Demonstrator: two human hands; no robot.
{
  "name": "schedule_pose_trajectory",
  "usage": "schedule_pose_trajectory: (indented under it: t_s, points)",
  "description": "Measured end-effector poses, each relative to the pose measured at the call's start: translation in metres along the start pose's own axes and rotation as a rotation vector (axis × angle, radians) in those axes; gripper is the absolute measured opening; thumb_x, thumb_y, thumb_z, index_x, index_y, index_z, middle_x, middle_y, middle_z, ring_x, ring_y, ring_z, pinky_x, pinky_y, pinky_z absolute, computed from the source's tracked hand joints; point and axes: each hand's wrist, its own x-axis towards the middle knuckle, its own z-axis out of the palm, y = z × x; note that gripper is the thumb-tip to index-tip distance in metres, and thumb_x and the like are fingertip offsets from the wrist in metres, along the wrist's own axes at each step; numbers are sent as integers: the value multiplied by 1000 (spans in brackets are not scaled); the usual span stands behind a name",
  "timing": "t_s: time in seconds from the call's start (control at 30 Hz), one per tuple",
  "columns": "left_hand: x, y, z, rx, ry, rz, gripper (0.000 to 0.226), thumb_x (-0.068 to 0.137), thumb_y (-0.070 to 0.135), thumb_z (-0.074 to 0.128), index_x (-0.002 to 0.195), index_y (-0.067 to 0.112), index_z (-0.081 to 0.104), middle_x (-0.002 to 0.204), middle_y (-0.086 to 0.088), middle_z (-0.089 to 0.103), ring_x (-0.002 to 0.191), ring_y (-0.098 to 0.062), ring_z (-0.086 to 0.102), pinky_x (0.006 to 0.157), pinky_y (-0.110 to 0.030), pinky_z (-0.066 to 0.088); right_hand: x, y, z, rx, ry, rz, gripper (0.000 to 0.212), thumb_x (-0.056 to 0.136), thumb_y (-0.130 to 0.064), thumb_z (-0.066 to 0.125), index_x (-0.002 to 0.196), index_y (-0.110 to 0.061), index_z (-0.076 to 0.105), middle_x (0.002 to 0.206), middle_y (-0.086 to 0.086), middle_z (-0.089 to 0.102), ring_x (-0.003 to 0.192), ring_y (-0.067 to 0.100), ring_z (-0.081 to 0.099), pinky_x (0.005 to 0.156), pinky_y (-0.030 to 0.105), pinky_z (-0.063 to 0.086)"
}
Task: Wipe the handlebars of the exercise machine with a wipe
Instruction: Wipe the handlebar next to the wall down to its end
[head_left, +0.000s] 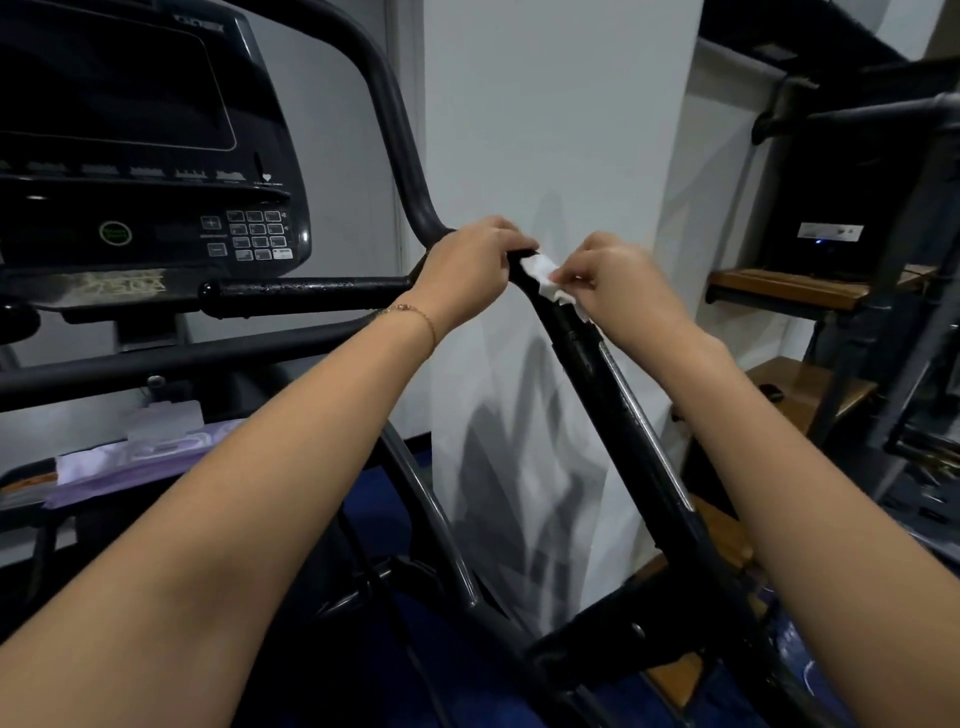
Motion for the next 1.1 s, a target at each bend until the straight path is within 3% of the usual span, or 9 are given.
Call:
schedule_pose_trajectory:
  t_s: [0.1,0.27,0.43,0.57,0.7,0.83,0.97,1.1]
  points:
    - [6,-3,-4,-98,8,-17,45,85,-1,40,112,20,69,117,2,62,108,-15,55,90,-20,41,-12,11,-2,-2,-10,-121,14,85,-9,64,94,-5,74,93,13,60,81,30,56,72,32,42]
    - [7,-12,-6,-348,-93,-87,28,89,11,53,108,20,71,111,2,61,104,-12,58,97,-24,44,1,10,2,-33,28,-189,16,83,-4,59,93,-3,73,91,14,60,82,32,56,71,34,42]
    - [12,-19,-7,-336,-151,-55,25,92,19,58,114,21,68,112,4,57,105,-6,54,95,-15,38,-16,15,-5,-283,-103,-538,19,74,1,62,85,-9,73,82,14,58,74,34,52,56,44,49]
    - [13,-18,-8,-361,-153,-78,23,91,19,59,112,23,69,108,8,56,108,-9,56,101,-22,40,-1,3,-11,-368,-158,-470,28,74,10,58,90,-8,72,92,15,56,82,35,51,65,45,47]
    - [13,-19,-6,-386,-140,-79,23,90,18,60,111,20,69,107,7,56,108,-10,56,101,-23,42,-13,12,-13,-391,-233,-600,33,62,18,65,80,-9,71,85,13,58,72,34,53,52,41,50]
    - [11,-18,-5,-415,-128,-89,23,88,21,63,110,21,70,109,5,57,106,-11,57,100,-27,43,-3,11,-17,-323,-232,-459,27,77,8,62,96,-10,72,97,14,57,91,31,51,72,31,37]
    - [11,-19,-3,-420,-116,-79,23,88,22,64,110,20,70,107,6,57,105,-9,57,100,-26,43,-15,19,-13,-332,-238,-597,28,70,9,66,89,-10,73,85,12,57,77,32,53,61,37,47]
    - [10,-18,-3,-430,-112,-78,24,88,21,64,111,19,70,108,5,57,105,-9,56,99,-24,43,-9,20,-17,-329,-239,-471,31,89,3,47,108,-8,68,109,15,55,102,27,46,78,23,26]
